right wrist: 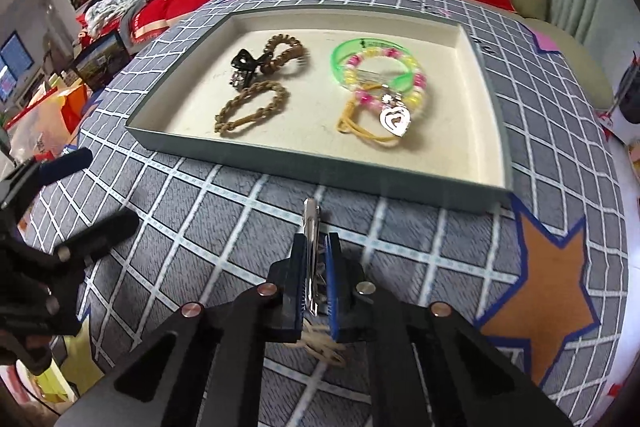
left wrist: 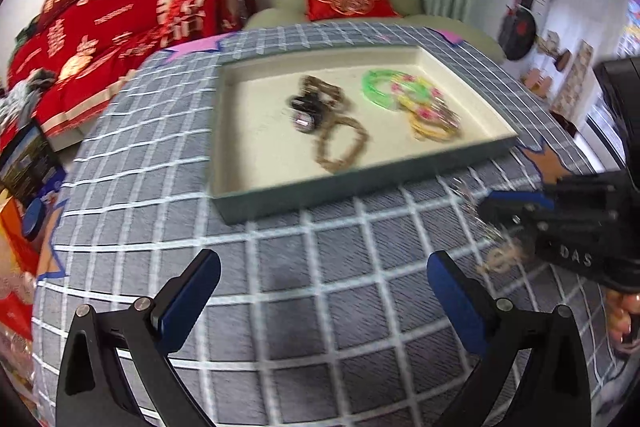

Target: Organize jewelry

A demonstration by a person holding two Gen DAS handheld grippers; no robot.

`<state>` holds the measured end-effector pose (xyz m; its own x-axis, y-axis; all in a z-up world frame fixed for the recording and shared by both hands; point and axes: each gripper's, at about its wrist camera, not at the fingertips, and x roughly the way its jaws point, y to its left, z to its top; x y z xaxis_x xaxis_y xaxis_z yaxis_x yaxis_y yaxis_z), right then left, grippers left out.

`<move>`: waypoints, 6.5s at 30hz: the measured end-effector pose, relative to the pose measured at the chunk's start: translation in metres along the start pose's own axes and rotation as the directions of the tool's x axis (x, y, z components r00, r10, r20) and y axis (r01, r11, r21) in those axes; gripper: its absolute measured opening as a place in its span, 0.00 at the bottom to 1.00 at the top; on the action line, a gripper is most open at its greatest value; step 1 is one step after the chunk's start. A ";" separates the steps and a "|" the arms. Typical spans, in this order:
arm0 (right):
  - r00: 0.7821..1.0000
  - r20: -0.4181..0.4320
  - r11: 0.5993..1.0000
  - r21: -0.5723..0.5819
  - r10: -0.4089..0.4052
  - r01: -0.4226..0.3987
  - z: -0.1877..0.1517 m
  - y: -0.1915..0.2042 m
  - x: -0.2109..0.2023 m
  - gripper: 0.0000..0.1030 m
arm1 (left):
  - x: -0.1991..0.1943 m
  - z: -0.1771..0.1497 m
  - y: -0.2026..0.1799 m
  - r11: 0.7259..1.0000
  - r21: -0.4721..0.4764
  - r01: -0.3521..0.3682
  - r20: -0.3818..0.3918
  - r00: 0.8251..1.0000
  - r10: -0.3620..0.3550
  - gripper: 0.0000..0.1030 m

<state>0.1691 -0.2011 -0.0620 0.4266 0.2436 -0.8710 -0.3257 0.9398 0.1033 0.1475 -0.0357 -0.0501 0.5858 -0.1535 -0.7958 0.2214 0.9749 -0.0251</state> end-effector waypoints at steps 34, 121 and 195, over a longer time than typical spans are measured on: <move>0.998 -0.045 0.999 -0.003 -0.039 0.039 0.011 0.014 0.013 0.16 | -0.002 -0.010 0.001 0.999 0.026 -0.024 -0.023 0.999 0.024 1.00; 0.992 0.121 0.986 0.154 0.043 -0.061 0.058 -0.023 -0.059 0.14 | -0.017 0.075 0.000 0.995 0.075 0.072 0.105 0.991 -0.080 0.29; 0.995 0.093 0.960 0.273 0.041 -0.065 0.044 -0.046 -0.021 0.79 | 0.013 0.066 0.001 0.990 -0.049 -0.132 0.061 0.989 0.135 1.00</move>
<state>0.2127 -0.2392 -0.0272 0.4890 0.3032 -0.8179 -0.1098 0.9516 0.2871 0.2063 -0.0474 -0.0204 0.6569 -0.0305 -0.7534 0.1036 0.9934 0.0502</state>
